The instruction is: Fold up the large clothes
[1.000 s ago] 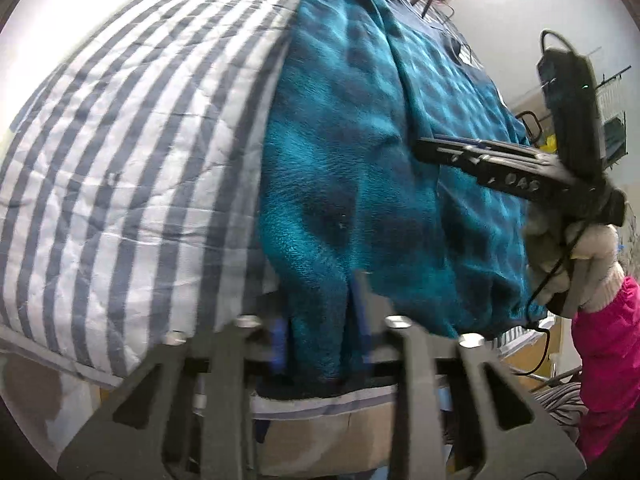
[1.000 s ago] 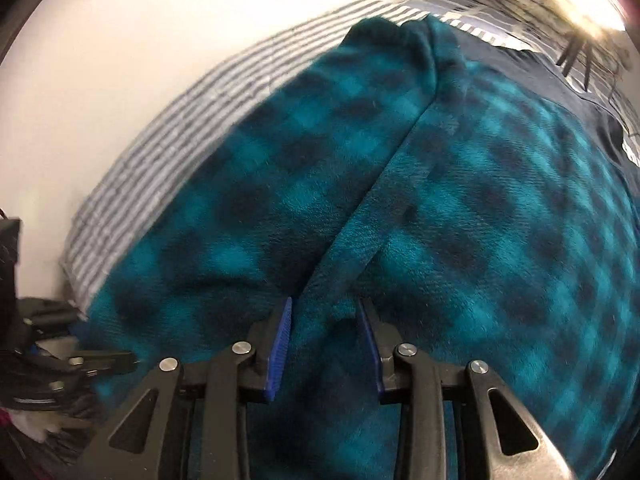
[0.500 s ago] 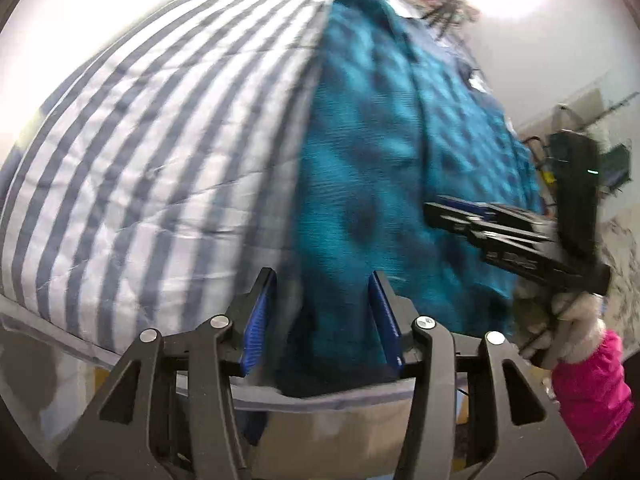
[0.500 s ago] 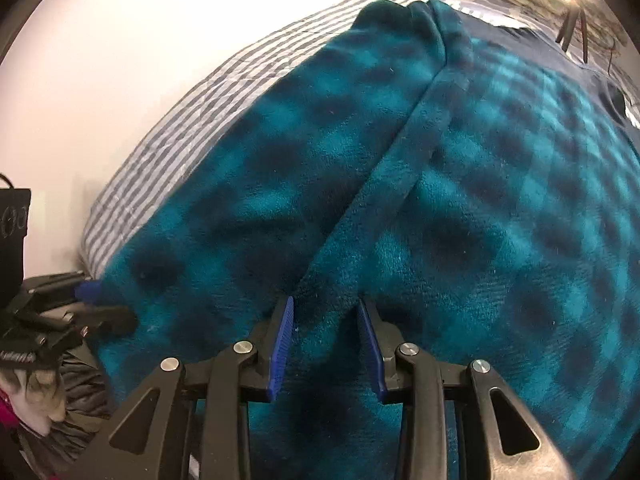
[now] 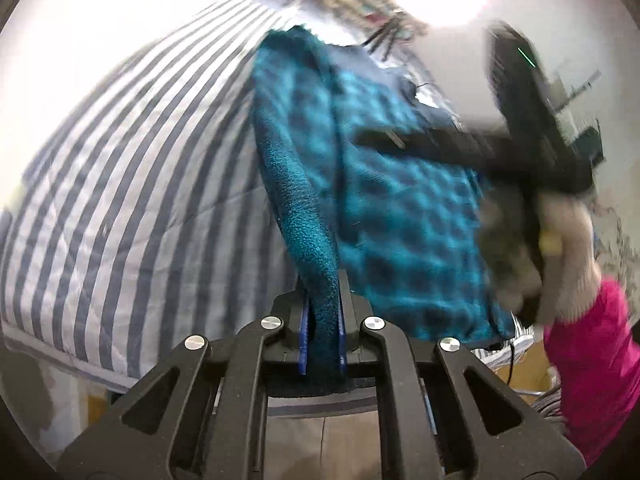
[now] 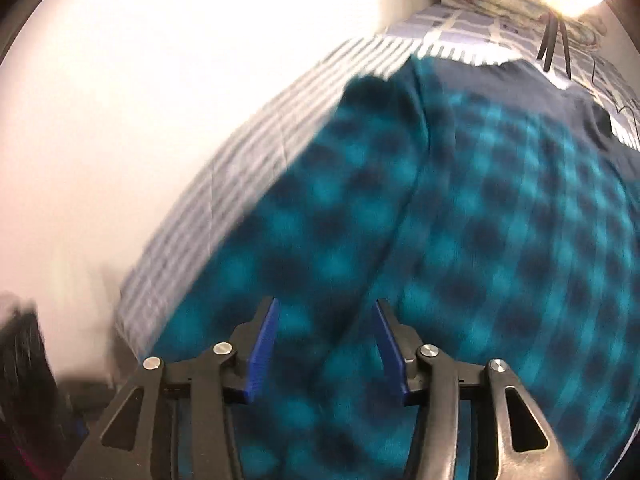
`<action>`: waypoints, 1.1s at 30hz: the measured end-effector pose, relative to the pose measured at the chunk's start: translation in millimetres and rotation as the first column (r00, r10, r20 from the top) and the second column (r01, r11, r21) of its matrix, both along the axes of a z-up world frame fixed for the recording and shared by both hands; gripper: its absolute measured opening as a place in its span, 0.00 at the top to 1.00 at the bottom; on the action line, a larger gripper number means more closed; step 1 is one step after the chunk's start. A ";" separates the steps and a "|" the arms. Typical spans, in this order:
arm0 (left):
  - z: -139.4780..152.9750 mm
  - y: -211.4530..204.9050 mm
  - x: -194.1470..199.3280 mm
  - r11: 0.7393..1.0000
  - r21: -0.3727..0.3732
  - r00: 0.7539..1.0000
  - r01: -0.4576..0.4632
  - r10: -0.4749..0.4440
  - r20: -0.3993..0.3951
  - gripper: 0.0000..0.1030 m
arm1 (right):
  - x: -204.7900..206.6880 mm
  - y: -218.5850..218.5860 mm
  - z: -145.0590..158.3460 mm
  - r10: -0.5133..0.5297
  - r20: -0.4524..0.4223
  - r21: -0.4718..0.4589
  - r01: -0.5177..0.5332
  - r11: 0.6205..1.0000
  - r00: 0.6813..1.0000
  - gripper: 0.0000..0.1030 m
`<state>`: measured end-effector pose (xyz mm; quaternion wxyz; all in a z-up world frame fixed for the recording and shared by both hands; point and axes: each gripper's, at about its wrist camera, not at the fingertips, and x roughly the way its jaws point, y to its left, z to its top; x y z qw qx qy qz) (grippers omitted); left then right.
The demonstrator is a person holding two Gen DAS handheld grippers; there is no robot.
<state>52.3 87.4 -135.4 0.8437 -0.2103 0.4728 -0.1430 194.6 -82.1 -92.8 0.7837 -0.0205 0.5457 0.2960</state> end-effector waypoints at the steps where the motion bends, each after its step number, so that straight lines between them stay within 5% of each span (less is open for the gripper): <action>1: 3.4 -4.6 -0.1 1.000 0.008 1.000 0.005 -0.005 0.009 0.92 | 11.9 6.4 5.9 -0.009 -0.012 0.022 0.009 1.000 1.000 0.44; 6: 8.7 -21.6 2.0 0.999 0.029 0.999 0.029 -0.030 0.017 0.93 | 55.8 54.6 8.1 -0.025 -0.057 0.010 0.025 1.000 0.998 0.41; 14: 15.7 -45.0 9.3 0.997 0.053 0.998 0.059 -0.061 0.035 0.93 | 77.0 119.5 -37.1 0.032 -0.034 -0.296 -0.041 0.954 0.999 0.41; 17: 15.5 -51.4 10.6 0.996 0.063 0.997 0.065 -0.068 0.031 0.93 | 80.2 118.5 -55.6 0.043 -0.051 -0.347 -0.058 0.936 0.998 0.55; 19: 14.8 -53.1 11.5 0.995 0.071 0.997 0.064 -0.066 0.026 0.93 | 80.5 115.9 -60.9 0.044 -0.043 -0.374 -0.057 0.926 0.998 0.75; 22: 20.1 -60.9 14.2 0.995 0.078 0.997 0.063 -0.065 0.028 0.93 | 82.5 103.2 -56.9 0.025 -0.033 -0.339 -0.035 0.940 0.999 0.91; 28: 36.2 -88.4 9.9 0.983 0.148 0.987 0.109 -0.125 0.099 0.93 | 88.4 48.5 -25.8 -0.050 -0.049 -0.088 0.046 0.995 0.998 0.93; 33: 51.2 -130.0 8.0 0.963 0.212 0.969 0.165 -0.199 0.149 0.93 | 88.0 -10.8 -1.4 -0.123 -0.049 0.103 0.127 0.987 0.991 0.93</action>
